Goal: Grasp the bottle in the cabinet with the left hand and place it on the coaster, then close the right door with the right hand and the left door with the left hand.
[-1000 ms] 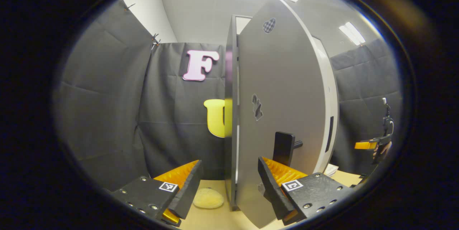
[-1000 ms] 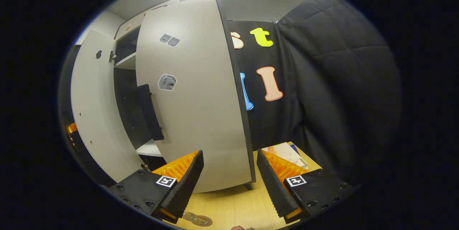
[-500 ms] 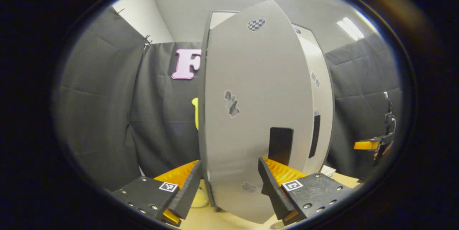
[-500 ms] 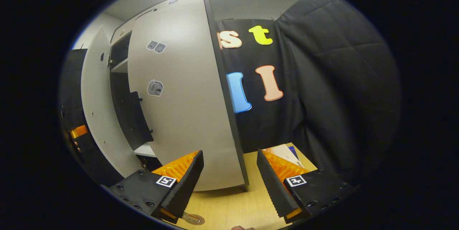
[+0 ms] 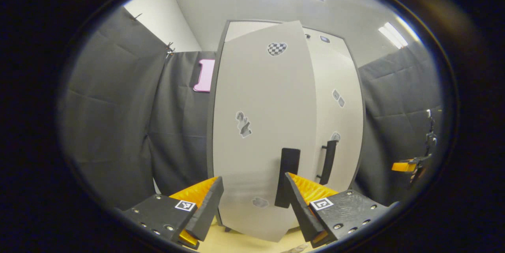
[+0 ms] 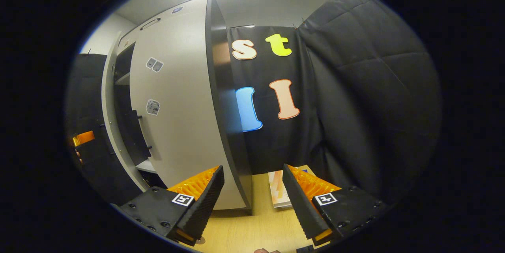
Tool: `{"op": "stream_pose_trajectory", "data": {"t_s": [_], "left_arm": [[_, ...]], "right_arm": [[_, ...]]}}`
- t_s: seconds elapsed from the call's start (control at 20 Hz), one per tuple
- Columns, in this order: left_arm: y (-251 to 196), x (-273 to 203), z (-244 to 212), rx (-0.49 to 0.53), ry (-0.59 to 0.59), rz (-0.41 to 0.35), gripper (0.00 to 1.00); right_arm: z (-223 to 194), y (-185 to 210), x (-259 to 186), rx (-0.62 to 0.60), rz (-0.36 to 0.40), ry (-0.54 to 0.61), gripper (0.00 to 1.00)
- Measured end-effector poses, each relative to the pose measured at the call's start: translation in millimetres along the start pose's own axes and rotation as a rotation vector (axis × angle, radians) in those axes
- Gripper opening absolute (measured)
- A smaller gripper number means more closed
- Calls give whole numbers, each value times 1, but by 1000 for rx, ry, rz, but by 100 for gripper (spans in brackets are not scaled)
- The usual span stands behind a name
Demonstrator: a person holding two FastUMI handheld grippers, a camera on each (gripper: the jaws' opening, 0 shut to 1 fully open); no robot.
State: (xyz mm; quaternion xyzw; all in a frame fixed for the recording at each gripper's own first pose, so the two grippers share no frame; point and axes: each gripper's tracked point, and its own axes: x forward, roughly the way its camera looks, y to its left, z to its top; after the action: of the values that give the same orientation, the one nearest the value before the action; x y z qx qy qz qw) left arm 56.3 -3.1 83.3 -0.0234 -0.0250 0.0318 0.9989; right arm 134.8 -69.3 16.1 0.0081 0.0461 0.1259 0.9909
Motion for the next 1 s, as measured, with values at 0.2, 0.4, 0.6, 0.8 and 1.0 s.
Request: {"op": "stream_pose_trajectory", "data": {"t_s": [0.2, 0.4, 0.6, 0.8, 1.0], "left_arm": [[-6, -41, 3, -31, -26, 42, 91], [-4, -77, 4, -16, -38, 70, 90], [6, -104, 5, 9, -25, 96, 90], [25, -117, 8, 48, -13, 119, 90], [34, -126, 13, 12, -45, 116, 90]], "right_arm": [[3, -3, 1, -31, 38, 5, 92], [5, 8, 6, -51, 59, 4, 92], [4, 24, 5, -55, 46, -1, 92], [3, 45, 3, -31, 31, -20, 95], [1, 58, -1, -39, 6, -41, 92]]}}
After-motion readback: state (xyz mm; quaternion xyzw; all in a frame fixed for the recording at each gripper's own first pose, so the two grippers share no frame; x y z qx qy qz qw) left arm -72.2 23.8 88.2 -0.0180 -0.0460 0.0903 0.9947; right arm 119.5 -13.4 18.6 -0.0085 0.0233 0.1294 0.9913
